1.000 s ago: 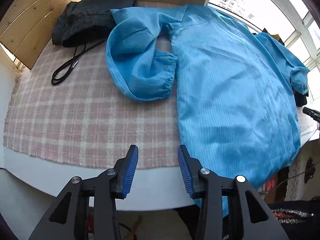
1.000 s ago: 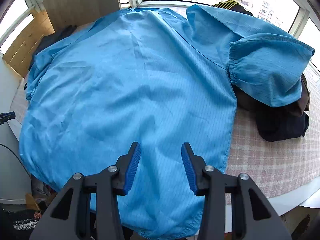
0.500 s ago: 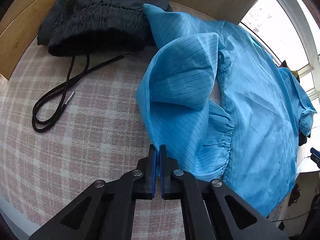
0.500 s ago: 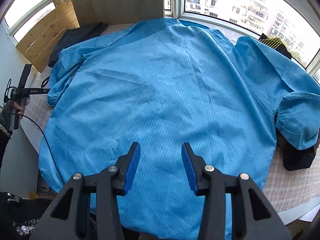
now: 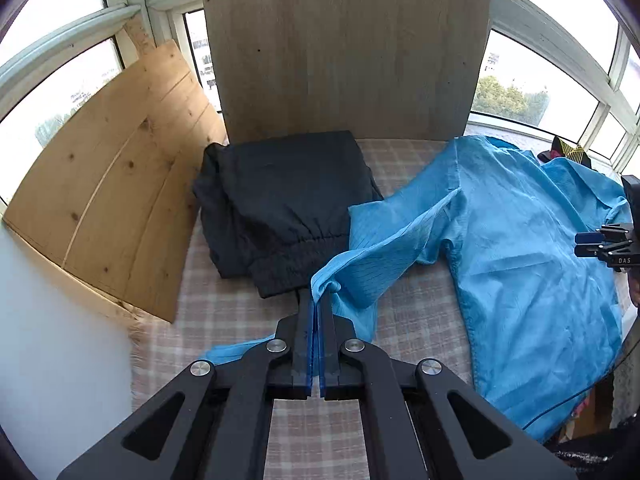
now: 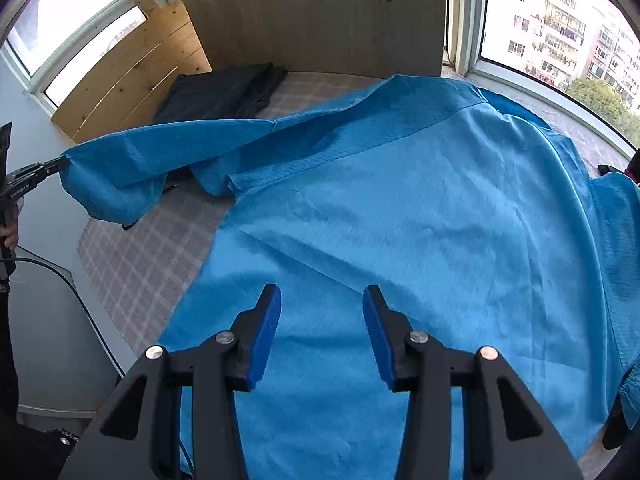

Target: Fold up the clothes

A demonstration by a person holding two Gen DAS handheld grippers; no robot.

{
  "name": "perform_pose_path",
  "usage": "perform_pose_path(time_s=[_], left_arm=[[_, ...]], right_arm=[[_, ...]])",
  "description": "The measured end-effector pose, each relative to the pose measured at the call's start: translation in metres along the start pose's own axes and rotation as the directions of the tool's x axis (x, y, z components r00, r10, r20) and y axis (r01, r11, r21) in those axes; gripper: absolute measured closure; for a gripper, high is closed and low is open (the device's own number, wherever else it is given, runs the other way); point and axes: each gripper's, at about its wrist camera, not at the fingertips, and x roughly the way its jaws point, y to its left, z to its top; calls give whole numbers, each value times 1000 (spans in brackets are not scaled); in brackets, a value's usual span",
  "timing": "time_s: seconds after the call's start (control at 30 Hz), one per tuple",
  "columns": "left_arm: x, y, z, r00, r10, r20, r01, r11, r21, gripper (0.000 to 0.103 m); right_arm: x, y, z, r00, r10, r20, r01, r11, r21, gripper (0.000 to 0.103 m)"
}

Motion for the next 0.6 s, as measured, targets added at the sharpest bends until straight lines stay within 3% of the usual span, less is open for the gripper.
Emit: perform_pose_path(time_s=[0.2, 0.3, 0.4, 0.47, 0.6], left_arm=[[-2, 20, 12, 999, 53, -12, -52, 997, 59, 102], [0, 14, 13, 998, 62, -21, -59, 992, 111, 102], [-3, 6, 8, 999, 31, -12, -29, 991, 134, 102], [-7, 2, 3, 1000, 15, -4, -15, 989, 146, 102], [-9, -3, -4, 1000, 0, -5, 1, 987, 163, 102]], right_arm=[[66, 11, 88, 999, 28, -27, -27, 999, 39, 61], [92, -2, 127, 998, 15, -56, -6, 988, 155, 61], [109, -14, 158, 995, 64, -75, -39, 956, 292, 61], [118, -17, 173, 995, 56, -89, -22, 938, 346, 61], [134, -15, 191, 985, -60, -161, 111, 937, 332, 61]])
